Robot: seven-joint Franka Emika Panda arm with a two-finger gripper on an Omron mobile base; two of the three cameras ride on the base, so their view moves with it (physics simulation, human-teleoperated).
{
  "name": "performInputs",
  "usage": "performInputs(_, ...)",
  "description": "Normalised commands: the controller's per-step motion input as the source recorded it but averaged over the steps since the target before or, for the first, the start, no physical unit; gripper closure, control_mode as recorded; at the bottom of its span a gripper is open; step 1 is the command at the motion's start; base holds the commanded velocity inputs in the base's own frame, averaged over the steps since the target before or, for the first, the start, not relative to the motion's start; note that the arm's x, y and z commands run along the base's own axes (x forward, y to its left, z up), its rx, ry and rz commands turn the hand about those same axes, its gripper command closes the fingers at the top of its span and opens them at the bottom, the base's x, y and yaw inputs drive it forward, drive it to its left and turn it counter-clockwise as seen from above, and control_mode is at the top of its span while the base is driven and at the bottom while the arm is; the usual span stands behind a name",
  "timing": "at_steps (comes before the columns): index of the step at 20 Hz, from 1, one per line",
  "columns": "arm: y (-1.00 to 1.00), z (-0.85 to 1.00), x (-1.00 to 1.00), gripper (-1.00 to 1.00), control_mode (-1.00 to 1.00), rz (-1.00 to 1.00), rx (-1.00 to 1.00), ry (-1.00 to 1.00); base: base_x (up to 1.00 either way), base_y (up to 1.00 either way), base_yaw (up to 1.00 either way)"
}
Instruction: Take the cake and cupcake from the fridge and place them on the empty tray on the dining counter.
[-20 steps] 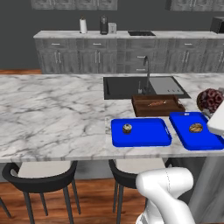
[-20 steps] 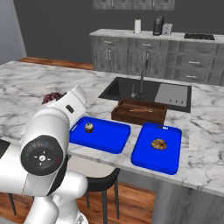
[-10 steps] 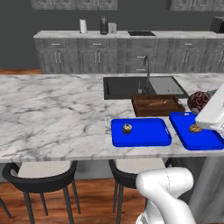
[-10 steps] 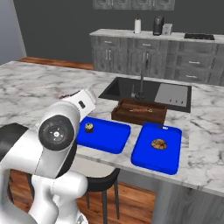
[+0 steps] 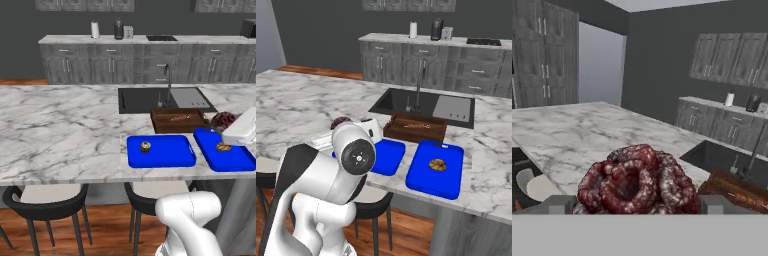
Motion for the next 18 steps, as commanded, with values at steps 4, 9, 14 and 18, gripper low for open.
performInputs(4,-0.11,-0.08,0.15,1.0,-1.0,0.0,0.26,0.21,0.0,0.0,0.0)
performInputs(9,0.0,0.0,0.35,1.0,-1.0,0.0,0.06,0.25,0.0,0.0,0.0)
performInputs(14,0.0,-0.16,0.52,1.0,-1.0,0.03,0.0,0.24,0.0,0.0,0.0)
performInputs(18,0.0,-0.48,0.42,1.0,-1.0,0.1,0.0,0.04,0.0,0.0,0.0)
